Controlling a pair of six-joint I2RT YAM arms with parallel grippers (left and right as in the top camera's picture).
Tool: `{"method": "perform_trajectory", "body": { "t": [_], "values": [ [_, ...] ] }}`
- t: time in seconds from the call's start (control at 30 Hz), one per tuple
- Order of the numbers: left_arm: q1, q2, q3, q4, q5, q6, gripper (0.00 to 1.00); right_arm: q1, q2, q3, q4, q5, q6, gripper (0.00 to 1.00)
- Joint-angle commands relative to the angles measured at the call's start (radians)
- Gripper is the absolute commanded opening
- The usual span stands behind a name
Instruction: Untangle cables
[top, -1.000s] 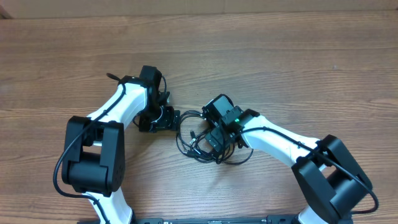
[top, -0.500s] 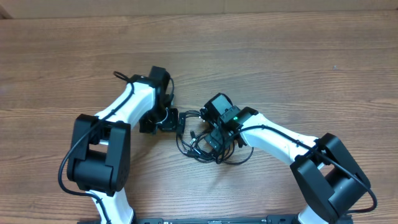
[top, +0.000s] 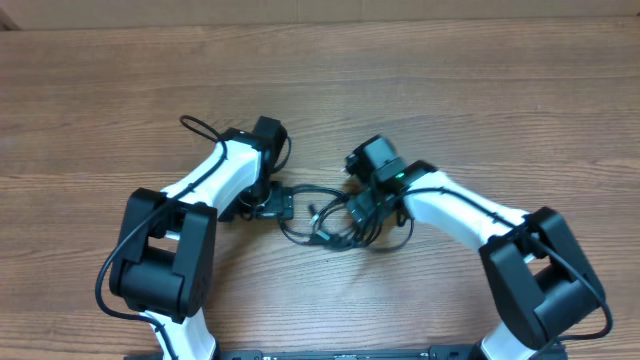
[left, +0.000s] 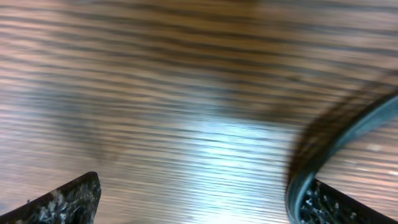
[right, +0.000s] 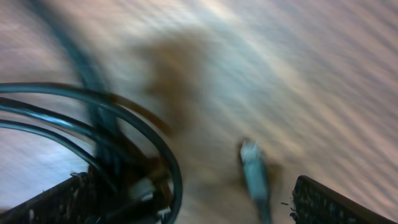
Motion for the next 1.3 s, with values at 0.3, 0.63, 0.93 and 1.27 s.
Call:
{"method": "perform_trajectory", "body": {
  "t": [0.3, 0.63, 0.93, 1.27],
  "values": [
    [0.435, 0.102, -0.079, 0.009, -0.203, -0.062, 1.00, -0.237, 0.005, -0.031, -0.042, 0.062, 0.083, 1.00],
    [0.420, 0.102, -0.088, 0.118, 0.237, 0.172, 1.00, -0.249, 0.005, 0.003, -0.043, -0.048, 0.175, 1.00],
    [0.274, 0.102, -0.090, 0.310, 0.644, 0.312, 1.00, -0.249, -0.007, 0.261, -0.303, -0.459, 0.167, 1.00],
    [0.219, 0.102, -0.090, 0.368, 0.592, 0.271, 1.00, -0.220, -0.006, 0.237, -0.558, -0.627, 0.176, 0.04]
  ]
}}
